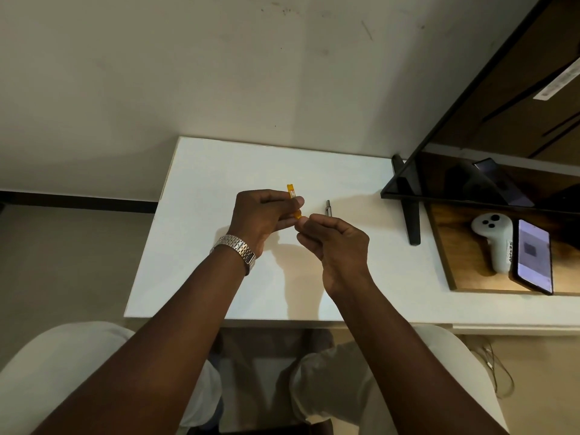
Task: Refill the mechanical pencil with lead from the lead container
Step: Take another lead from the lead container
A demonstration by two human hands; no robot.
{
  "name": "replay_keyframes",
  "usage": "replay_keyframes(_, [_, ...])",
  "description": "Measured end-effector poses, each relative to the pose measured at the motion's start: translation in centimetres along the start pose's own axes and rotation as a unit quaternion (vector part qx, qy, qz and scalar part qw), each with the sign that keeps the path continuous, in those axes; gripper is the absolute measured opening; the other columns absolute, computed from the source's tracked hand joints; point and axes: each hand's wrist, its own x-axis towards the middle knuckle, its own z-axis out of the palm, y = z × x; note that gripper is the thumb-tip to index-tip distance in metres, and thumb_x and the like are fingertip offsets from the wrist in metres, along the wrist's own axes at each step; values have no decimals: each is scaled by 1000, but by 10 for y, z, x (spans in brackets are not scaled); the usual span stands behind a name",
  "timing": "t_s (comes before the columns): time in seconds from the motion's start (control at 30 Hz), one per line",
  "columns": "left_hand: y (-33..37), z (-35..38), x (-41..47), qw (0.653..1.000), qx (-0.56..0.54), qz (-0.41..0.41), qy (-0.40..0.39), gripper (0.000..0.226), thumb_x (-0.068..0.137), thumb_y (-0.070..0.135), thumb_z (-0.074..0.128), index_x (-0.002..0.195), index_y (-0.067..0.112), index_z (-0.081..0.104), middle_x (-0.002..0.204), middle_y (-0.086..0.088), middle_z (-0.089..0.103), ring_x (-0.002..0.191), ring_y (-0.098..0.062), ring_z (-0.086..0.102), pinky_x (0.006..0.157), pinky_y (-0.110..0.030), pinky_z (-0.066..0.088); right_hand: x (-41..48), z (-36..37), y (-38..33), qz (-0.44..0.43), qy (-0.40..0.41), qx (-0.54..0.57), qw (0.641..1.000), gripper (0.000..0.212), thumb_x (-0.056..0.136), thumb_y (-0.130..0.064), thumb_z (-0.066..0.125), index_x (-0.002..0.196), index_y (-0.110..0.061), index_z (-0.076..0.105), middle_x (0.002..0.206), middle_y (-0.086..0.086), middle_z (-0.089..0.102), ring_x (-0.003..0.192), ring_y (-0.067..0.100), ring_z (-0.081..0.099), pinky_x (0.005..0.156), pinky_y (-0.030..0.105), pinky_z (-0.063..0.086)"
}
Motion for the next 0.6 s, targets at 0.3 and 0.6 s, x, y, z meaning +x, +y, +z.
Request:
replay_keyframes(0.3, [-2, -2, -1, 999, -39, -14, 3, 17, 80, 1, 88, 94, 1, 79, 99, -20, 81, 70, -21, 80, 67, -27, 65, -1, 1, 0, 1, -13, 4, 1000, 14, 81, 9, 81, 90, -1, 77, 83, 17, 79, 83, 32, 80, 77, 35, 67])
replay_keyframes(0.6, [-4, 3, -1, 999, -36, -10, -1, 15, 81, 2, 87, 93, 2, 79, 98, -19, 81, 74, -22, 80, 71, -29, 66, -2, 0, 3, 21, 5, 7, 1000, 17, 79, 5, 84, 93, -3, 78, 82, 14, 81, 84, 32, 81, 73, 34, 67])
